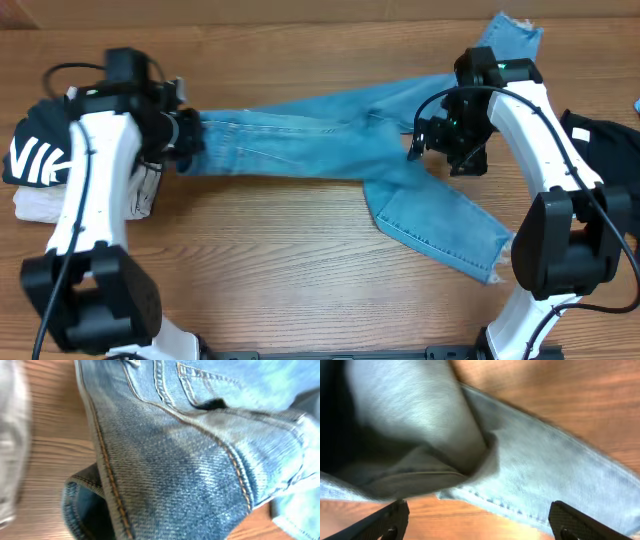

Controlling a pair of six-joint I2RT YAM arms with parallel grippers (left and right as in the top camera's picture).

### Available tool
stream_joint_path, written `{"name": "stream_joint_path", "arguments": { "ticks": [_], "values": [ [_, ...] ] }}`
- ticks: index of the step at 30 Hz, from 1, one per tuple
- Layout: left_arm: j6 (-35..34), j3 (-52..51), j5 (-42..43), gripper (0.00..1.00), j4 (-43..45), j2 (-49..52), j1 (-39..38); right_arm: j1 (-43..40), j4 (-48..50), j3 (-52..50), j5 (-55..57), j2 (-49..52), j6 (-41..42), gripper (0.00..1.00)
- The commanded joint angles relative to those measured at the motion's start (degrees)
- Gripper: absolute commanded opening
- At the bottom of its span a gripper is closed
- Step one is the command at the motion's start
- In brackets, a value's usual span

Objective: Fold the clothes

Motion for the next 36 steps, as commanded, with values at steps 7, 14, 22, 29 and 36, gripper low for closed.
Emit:
{"name": "stream_joint_path", "arguments": {
  "ticks": [7, 14, 22, 29, 36],
  "values": [
    [-1.79, 12.37, -4.09, 0.04, -2.40, -10.80, 9.68, 1.49, -0.28, -15.45, -0.57, -1.53, 0.24, 0.95],
    [-1.75, 13.07, -7.10, 0.04, -3.02, -11.28, 9.84, 1.46, 13.18, -28.41, -3.63, -1.53, 7.21, 0.88],
    [-0.81, 13.05, -8.26, 0.06, -5.07, -11.28, 9.84, 0.09, 15.23, -26.34, 0.46, -4.74, 8.15, 0.04],
    [0.22, 13.05, -9.33, 0.06, -5.90, -11.28, 9.86, -10.10, -6.19, -0.79, 19.65, -13.79, 8.20, 0.04],
    [0.22, 13.05, -12.33, 0.07, -7.08, -11.28, 9.86, -26.40, -7.98, 12.85, 20.13, -15.15, 6.21, 0.04]
  ]
}}
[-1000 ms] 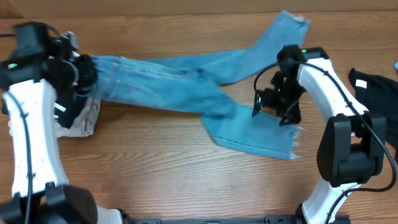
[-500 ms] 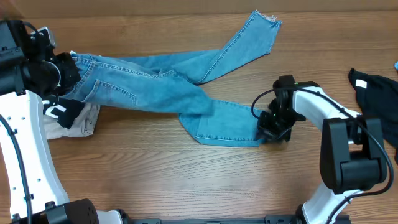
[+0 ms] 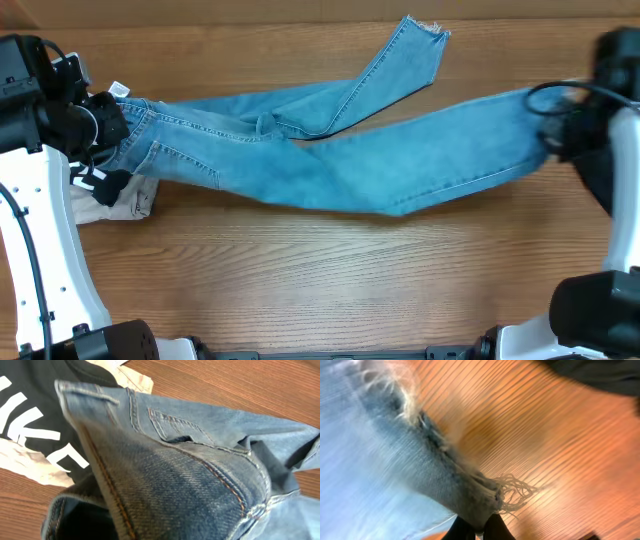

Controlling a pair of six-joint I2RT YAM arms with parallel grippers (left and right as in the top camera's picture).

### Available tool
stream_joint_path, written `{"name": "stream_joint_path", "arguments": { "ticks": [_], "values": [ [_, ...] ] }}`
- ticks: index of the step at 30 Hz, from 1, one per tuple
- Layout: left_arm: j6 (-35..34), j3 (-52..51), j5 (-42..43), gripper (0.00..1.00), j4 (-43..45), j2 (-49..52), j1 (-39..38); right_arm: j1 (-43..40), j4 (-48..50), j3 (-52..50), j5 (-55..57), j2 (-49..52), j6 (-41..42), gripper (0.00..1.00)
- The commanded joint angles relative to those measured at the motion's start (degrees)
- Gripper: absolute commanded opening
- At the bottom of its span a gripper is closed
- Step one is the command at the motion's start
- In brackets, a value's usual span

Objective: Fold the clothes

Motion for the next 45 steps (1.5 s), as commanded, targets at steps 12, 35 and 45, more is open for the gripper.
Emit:
{"name": "stream_joint_path", "arguments": {
  "ticks": [12, 35, 45],
  "values": [
    [0.74, 1.90, -1.99, 0.13, -0.57, -1.09, 0.31, -9.14, 0.35, 3.21, -3.91, -0.48, -1.40, 0.04],
    [6.67, -2.10, 2.38, 0.24, -11.10, -0.46, -21.42, -8.85, -5.86, 4.76, -25.38, -0.79, -7.65, 0.04],
    [-13.25, -4.85, -15.21, 0.52, -25.18, -18.23, -21.31, -8.85, -5.40, 4.76, -25.38, -0.79, -7.65, 0.04]
  ]
}}
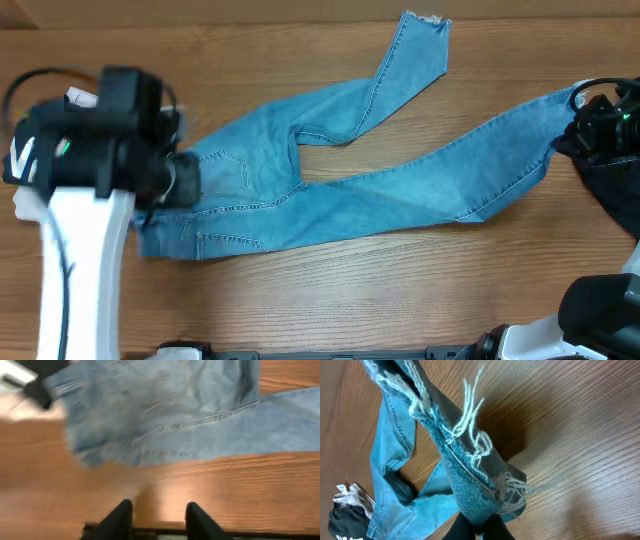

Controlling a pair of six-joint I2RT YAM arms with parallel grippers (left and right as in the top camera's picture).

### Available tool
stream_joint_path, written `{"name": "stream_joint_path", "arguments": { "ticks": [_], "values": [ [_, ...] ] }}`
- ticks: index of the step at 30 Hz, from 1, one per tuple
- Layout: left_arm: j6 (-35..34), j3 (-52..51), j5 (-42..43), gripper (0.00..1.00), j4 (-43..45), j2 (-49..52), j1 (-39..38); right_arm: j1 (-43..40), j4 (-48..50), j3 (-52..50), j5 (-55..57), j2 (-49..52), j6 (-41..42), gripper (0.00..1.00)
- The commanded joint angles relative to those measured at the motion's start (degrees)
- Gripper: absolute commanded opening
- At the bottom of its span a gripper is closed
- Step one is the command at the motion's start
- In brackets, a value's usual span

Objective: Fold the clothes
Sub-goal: 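Release the leg and move the right gripper to the jeans center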

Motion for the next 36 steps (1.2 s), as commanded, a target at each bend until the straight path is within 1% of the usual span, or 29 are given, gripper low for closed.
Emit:
{"name": "stream_joint_path", "arguments": {
  "ticks": [1, 3, 4, 6, 8, 11, 12, 13, 15, 16, 18, 19, 20, 22, 24, 27, 30, 33, 36],
  "values": [
    [-11.82, -4.76, -7.39, 0.58, -2.01, -9.53, 0.39, 0.17, 0.50, 1.70, -0.79, -0.81, -0.42, 0.04],
    [-16.33, -11.32, -8.83, 0.70, -1.44, -14.36, 0.42, 0.17, 0.48, 1.70, -0.79, -0.81, -0.42, 0.04],
    [-19.19, -17.79, -9.44, 0.77, -0.26, -17.68, 1.29, 0.17, 0.50, 1.70, -0.79, -0.81, -0.42, 0.04],
    [-20.63, -24.52, -9.16, 0.82, 1.84, -20.02, 3.13, 0.17, 0.48, 1.70, -0.79, -0.81, -0.42, 0.04],
    [-21.75, -30.25, -6.32, 0.85, 5.84, -20.87, 6.10, 0.17, 0.48, 1.70, -0.79, -0.81, -0.44, 0.04],
    [-20.35, -33.88, -0.46, 0.88, 11.82, -20.13, 10.19, 0.17, 0.94, 1.70, -0.52, -0.81, -0.42, 0.04],
    [-19.15, -34.10, 1.51, 0.88, 12.96, -19.58, 10.75, 0.17, 1.16, 1.70, -0.33, -0.81, -0.42, 0.07],
    [-18.49, -34.21, 3.52, 0.88, 13.97, -18.78, 10.88, 0.17, 1.36, 1.68, -0.35, -0.81, -0.39, 0.19],
    [-18.40, -34.23, 3.61, 0.88, 14.21, -17.03, 10.88, 0.17, 1.22, 1.62, -0.35, -0.79, -0.39, 0.61],
    [-18.18, -34.23, 3.56, 0.88, 14.16, -16.44, 10.88, 0.17, 1.07, 1.62, -0.24, -0.79, -0.39, 0.76],
    [-18.21, -34.23, 2.54, 0.87, 13.99, -15.43, 10.88, 0.17, 0.90, 1.53, 3.50, -0.79, -0.37, 0.91],
    [-18.21, -34.23, 2.05, 0.87, 13.84, -15.15, 10.88, 0.17, 1.03, 1.29, 5.11, -0.74, -0.20, 0.95],
    [-18.23, -34.23, 1.60, 0.87, 13.79, -15.06, 10.88, 0.17, 1.29, 0.50, 5.35, -0.70, 0.20, 0.95],
    [-18.73, -34.23, 1.01, 0.87, 13.55, -15.08, 10.88, 0.63, 1.77, -3.02, 2.82, -0.59, 0.09, 0.90],
    [-19.69, -34.23, 1.07, 0.88, 13.55, -15.08, 10.88, 2.27, 2.93, -8.04, 2.62, -0.59, -0.31, 0.86],
    [-20.35, -34.23, 1.27, 0.89, 13.68, -15.08, 10.88, 7.61, 7.85, -18.64, 2.40, -0.59, -1.57, 0.86],
    [-19.85, -34.23, 1.36, 0.90, 14.08, -15.08, 10.78, 12.39, 13.22, -25.90, 2.05, -0.59, -1.92, 0.84],
    [-16.92, -34.23, 1.44, 0.90, 14.08, -15.08, 10.71, 19.71, 15.82, -30.53, -5.03, -0.59, -8.07, 0.79],
    [-14.86, -34.23, 3.91, 0.91, 14.36, -15.08, 10.71, 26.67, 16.57, -30.77, -8.46, -0.59, -12.59, 0.75]
  ]
}}
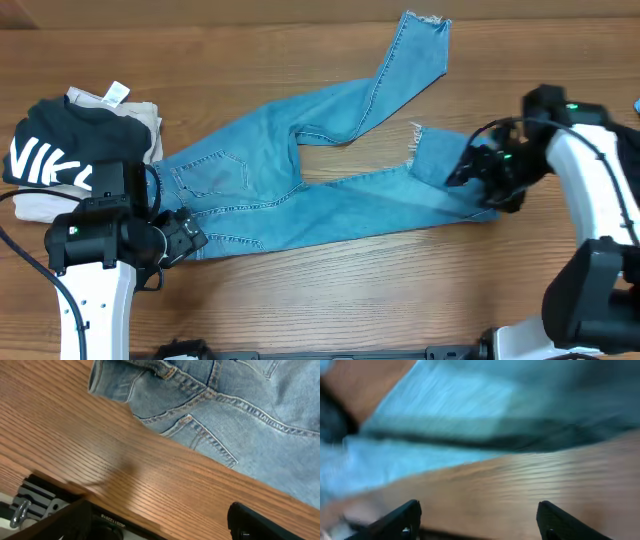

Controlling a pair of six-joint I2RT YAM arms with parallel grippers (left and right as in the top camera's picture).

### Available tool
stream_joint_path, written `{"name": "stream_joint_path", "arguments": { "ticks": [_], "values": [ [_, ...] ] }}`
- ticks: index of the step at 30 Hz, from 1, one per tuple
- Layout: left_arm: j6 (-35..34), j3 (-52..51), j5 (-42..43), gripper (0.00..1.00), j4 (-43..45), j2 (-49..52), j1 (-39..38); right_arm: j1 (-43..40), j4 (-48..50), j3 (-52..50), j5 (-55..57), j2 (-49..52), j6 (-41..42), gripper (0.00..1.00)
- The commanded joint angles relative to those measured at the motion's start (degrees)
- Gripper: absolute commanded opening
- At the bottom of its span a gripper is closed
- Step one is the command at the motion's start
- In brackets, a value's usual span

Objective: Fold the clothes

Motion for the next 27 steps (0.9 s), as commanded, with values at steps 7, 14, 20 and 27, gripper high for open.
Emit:
{"name": "stream_joint_path", "arguments": {
  "ticks": [7, 14, 20, 27],
  "values": [
    [5.22, 0.04, 4.81, 0.91, 1.77, -0.09, 0.28, 27.80, 13.09, -0.66, -4.68, -0.59, -18.18, 0.76],
    [4.13, 5.09, 4.15, 0.91, 1.33, -0.22, 5.11, 49.24, 28.96, -0.66, 11.19, 1.29, -17.81, 0.80],
    [7.39, 21.07, 5.51, 0.96, -3.87, -0.22, 8.55, 59.78, 38.27, -0.66, 17.44, 9.33, -24.44, 0.92],
    [9.11, 27.47, 4.85, 1.00, -7.15, -0.20, 8.55, 65.11, 49.81, -0.66, 31.19, 19.85, -26.05, 1.00]
  ]
}}
